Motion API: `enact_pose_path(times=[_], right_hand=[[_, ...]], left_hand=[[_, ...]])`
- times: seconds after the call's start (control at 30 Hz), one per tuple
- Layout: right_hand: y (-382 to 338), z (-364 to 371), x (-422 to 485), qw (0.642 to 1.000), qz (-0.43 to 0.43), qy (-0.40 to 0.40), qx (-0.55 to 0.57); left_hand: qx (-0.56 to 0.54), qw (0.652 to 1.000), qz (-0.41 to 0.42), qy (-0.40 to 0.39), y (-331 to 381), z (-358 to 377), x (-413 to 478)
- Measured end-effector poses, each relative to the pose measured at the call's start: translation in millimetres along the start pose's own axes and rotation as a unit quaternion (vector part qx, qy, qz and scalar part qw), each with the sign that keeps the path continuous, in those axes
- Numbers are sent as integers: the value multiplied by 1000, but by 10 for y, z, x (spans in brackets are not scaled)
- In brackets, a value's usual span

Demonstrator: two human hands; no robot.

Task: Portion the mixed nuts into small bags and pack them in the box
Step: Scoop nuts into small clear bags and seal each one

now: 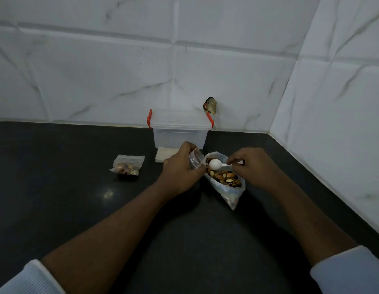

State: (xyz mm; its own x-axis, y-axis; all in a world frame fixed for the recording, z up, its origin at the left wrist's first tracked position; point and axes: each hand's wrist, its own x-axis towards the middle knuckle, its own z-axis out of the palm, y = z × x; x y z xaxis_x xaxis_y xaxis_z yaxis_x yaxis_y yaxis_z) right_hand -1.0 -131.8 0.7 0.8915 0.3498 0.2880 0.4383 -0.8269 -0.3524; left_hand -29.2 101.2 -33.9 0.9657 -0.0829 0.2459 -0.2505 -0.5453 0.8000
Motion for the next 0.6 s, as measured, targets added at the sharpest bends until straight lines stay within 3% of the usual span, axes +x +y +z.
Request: enact_pose_path(times=[0.2,0.37,0.6], right_hand=[[30,-99,-15,999,-7,49,-7],[48,9,20,1000,1,15,-25],[0,-26,-5,999,-14,47,3]], left_hand=[[9,1000,3,-4,3,4,-2],[18,1000,8,0,17,14,-2],[27,1000,11,-2,21,14,2]])
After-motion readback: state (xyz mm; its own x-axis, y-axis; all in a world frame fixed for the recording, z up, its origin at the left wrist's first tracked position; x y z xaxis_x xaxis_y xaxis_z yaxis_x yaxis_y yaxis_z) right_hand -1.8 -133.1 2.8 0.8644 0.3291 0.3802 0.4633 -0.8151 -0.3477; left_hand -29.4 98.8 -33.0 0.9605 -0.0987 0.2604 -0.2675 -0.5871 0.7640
